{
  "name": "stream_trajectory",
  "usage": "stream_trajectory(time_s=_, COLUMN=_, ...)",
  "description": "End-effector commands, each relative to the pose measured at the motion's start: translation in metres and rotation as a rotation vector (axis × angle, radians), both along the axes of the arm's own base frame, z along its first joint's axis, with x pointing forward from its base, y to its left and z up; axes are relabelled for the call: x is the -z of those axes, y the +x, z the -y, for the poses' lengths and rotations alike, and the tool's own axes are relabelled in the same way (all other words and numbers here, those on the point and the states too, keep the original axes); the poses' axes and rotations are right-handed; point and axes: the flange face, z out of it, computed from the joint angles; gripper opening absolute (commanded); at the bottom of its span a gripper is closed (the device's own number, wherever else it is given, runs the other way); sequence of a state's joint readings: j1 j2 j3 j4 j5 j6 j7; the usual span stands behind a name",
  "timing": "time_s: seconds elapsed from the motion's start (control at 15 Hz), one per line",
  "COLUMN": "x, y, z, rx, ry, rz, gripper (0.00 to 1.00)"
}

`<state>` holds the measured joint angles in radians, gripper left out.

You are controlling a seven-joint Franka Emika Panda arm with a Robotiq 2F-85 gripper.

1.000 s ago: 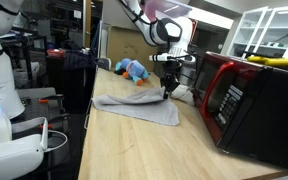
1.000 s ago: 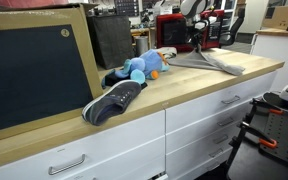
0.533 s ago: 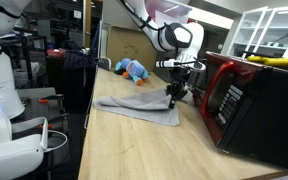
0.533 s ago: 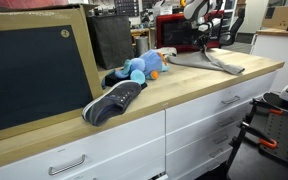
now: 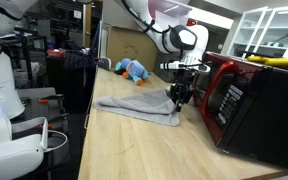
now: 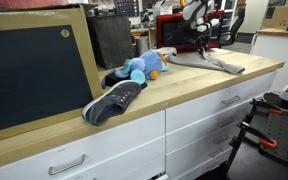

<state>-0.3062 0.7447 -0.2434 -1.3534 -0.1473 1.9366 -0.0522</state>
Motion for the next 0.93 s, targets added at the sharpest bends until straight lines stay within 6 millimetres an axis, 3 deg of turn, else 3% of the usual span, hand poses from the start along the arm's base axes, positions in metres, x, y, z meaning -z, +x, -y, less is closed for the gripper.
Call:
stream_trajectory(time_s=0.0, x=-0.016, y=0.009, z=-0.001, rx=0.004, ry=0.004, rz=0.018, gripper=0.8)
stream_trajectory(time_s=0.2, x=-0.017, y=0.009, z=0.0, rx=-0.02, ry=-0.078, rz=-0.064, gripper=0.99)
stream_trajectory(time_s=0.87, x=-0.001, y=-0.003, z=0.007, rx=-0.165, ry=-0.339, rz=-0.357, gripper=1.0)
